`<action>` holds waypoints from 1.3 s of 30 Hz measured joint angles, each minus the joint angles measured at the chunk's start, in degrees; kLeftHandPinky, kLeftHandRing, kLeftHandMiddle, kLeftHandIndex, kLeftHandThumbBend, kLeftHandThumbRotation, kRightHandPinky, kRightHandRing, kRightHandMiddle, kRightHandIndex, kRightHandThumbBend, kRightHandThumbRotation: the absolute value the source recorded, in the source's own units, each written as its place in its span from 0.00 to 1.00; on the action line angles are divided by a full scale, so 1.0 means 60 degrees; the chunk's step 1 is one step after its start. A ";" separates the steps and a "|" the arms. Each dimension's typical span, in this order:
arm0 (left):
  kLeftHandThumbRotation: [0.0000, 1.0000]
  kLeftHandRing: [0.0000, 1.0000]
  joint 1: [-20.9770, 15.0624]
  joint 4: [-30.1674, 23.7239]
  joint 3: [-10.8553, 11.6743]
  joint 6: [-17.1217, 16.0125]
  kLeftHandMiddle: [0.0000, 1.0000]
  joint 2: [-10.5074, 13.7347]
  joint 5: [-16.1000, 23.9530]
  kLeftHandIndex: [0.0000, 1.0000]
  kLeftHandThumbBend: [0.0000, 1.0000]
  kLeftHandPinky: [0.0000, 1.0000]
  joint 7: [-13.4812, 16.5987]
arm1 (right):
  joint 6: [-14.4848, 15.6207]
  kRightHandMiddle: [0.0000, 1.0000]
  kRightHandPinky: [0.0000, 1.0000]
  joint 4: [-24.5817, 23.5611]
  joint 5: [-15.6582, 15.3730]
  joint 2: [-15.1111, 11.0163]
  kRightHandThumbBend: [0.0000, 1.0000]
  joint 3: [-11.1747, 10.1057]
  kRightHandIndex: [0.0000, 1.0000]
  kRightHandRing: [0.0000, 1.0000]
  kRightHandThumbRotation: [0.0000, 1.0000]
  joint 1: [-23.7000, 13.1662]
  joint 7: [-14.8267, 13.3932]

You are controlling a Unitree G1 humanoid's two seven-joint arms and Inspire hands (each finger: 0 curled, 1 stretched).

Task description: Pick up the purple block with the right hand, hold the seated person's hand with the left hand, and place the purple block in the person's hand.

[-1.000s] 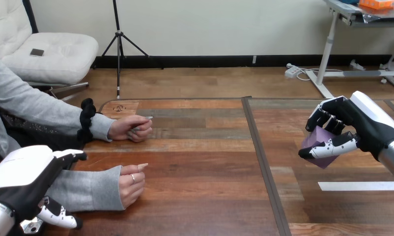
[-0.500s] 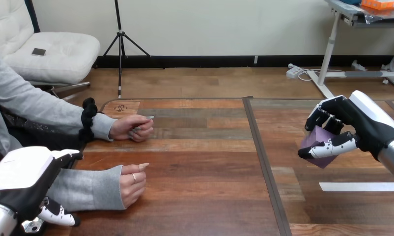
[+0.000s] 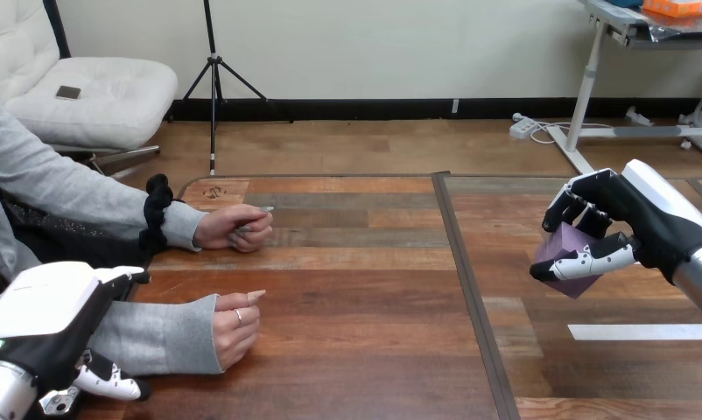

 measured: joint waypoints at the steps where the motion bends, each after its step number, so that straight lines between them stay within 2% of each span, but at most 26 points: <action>1: 0.22 0.83 -0.0034 0.0041 -0.0028 -0.0003 0.84 0.0004 0.0013 0.83 1.00 0.79 0.0002 | 0.0000 0.43 0.37 -0.0001 0.0000 0.0000 0.82 -0.0002 0.43 0.39 0.00 0.0000 0.0000; 7: 0.26 0.82 -0.0191 0.0213 -0.0223 -0.0025 0.84 0.0103 0.0150 0.83 1.00 0.78 0.0051 | -0.0002 0.42 0.37 -0.0007 0.0001 0.0000 0.83 -0.0003 0.43 0.39 0.00 0.0000 0.0000; 25: 0.27 0.82 -0.0974 0.0961 -0.0910 -0.0068 0.85 0.0294 0.0414 0.82 1.00 0.79 0.0067 | -0.0028 0.42 0.36 -0.0005 0.0000 0.0000 0.83 -0.0003 0.43 0.39 0.00 0.0000 0.0001; 39: 0.20 0.79 -0.1540 0.1594 -0.1338 -0.0423 0.80 0.0386 0.0413 0.79 1.00 0.76 0.0059 | -0.0041 0.43 0.37 -0.0004 0.0014 0.0000 0.83 -0.0003 0.43 0.39 0.00 0.0000 0.0042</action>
